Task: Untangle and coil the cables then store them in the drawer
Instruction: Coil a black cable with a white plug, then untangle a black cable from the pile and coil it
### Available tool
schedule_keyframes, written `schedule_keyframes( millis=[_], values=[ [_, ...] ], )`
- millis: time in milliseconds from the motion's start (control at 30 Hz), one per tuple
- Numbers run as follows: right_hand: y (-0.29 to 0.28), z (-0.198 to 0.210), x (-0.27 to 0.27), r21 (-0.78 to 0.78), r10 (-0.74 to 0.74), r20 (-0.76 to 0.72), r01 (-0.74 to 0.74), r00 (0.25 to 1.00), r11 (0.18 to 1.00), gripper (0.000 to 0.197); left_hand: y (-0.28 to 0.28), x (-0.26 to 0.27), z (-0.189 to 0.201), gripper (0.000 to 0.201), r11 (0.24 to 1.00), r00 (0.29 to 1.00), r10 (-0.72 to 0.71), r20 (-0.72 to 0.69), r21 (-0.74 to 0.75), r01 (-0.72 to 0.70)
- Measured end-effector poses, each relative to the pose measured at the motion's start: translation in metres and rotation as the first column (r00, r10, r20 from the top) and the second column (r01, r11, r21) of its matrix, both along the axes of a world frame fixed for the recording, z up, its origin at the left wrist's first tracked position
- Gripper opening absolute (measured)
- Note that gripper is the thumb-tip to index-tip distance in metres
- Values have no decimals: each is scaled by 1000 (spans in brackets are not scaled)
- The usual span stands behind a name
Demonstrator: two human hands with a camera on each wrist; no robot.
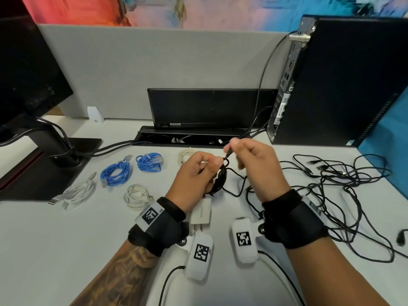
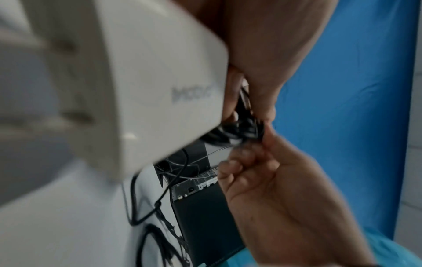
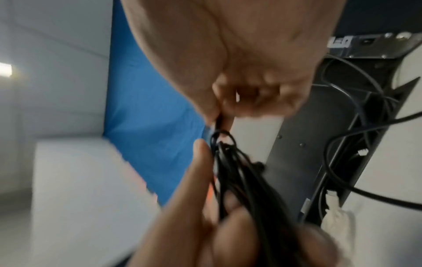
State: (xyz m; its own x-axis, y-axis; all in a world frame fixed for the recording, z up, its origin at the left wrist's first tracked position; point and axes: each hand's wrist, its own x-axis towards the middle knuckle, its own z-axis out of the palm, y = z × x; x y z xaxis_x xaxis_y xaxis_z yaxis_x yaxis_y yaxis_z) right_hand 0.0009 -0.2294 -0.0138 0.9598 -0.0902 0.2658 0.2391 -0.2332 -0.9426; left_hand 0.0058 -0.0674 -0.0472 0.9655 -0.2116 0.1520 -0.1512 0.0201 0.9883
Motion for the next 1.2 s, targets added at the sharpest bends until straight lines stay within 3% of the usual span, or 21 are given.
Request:
schedule_keyframes(
  millis=[100, 267, 367, 533, 633, 767, 867, 1000, 1100, 1167, 1200],
  values=[
    [-16, 0, 8, 178, -189, 63, 175, 980, 968, 33, -4, 0, 2, 21, 979, 974, -201, -102, -64, 195],
    [-15, -2, 7, 209, -269, 103, 244, 957, 947, 33, 1, 0, 3, 30, 969, 960, -243, -137, -76, 235],
    [-14, -3, 7, 175, -269, 118, 246, 956, 953, 32, 6, 2, 4, 25, 985, 979, -167, -119, -62, 160],
    [-1, -14, 9, 254, -171, 19, 160, 985, 954, 33, 19, 5, 8, 22, 998, 997, -47, -61, -52, 44],
    [-7, -17, 12, 201, -84, -44, 91, 996, 975, 35, 37, 13, 17, 23, 998, 998, 59, 20, 17, -59],
    [-23, -17, 16, 36, -25, -80, 28, 996, 999, 17, 61, 30, 34, 18, 952, 975, 196, 100, 217, -214],
    [-26, -17, 14, -140, 20, -107, -35, 994, 990, 11, 66, 40, 42, 13, 795, 960, 257, 112, 541, -276],
    [-31, -6, 6, -385, 95, -192, -164, 977, 908, 10, 51, 44, 40, 17, 413, 975, 177, 137, 889, -200],
    [-46, 10, 4, -470, 69, -174, -144, 982, 871, 11, 26, 31, 31, 20, 66, 986, 25, 164, 984, -166],
    [-56, 13, 9, -569, 47, -185, -146, 982, 809, 14, 14, 23, 28, 26, -77, 990, -47, 135, 987, -138],
    [-59, 11, 13, -630, 41, -219, -174, 975, 757, 20, 10, 22, 30, 33, -106, 990, -66, 121, 986, -128]
  ],
)
